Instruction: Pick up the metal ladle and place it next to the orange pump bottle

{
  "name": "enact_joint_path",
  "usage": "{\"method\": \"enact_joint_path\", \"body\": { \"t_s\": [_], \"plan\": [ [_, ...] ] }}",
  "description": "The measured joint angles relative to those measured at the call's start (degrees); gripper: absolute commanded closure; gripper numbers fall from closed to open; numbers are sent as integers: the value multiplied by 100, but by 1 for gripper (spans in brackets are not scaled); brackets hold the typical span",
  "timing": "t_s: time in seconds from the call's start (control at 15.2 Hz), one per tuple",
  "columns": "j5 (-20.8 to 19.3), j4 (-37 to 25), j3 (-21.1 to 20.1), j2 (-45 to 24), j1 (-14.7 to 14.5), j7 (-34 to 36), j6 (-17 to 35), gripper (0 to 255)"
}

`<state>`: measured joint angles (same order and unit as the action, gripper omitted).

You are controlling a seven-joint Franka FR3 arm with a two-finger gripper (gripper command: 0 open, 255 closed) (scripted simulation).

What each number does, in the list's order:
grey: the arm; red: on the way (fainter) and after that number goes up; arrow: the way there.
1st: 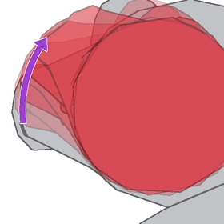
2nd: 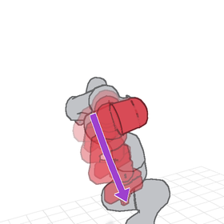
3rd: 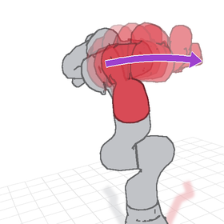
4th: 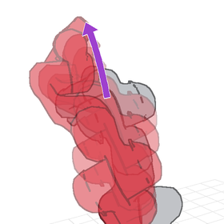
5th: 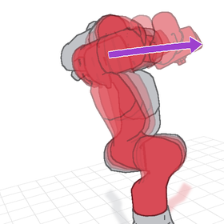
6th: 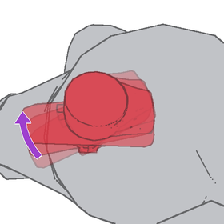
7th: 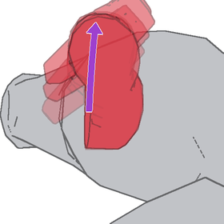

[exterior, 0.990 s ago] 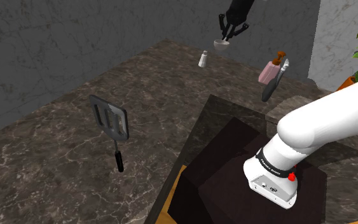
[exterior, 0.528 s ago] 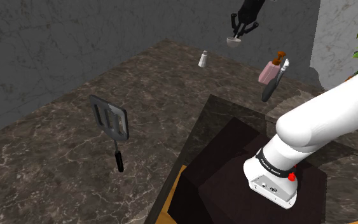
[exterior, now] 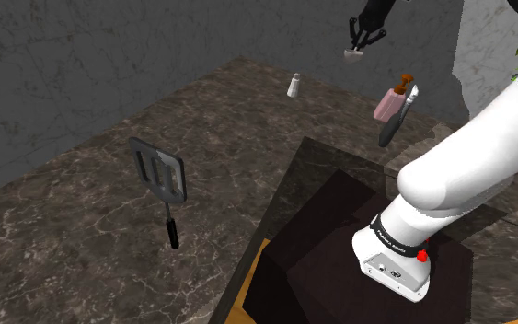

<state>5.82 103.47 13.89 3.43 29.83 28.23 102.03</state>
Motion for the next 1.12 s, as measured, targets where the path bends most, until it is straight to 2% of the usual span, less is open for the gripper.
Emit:
{"method": "enact_joint_path", "body": {
  "t_s": [0.66, 1.12],
  "plan": [
    [558, -2208, 494, -1783, 698, -1128, -644, 255],
    [596, -1809, 499, -1858, 719, -1254, -191, 255]
  ]
}}
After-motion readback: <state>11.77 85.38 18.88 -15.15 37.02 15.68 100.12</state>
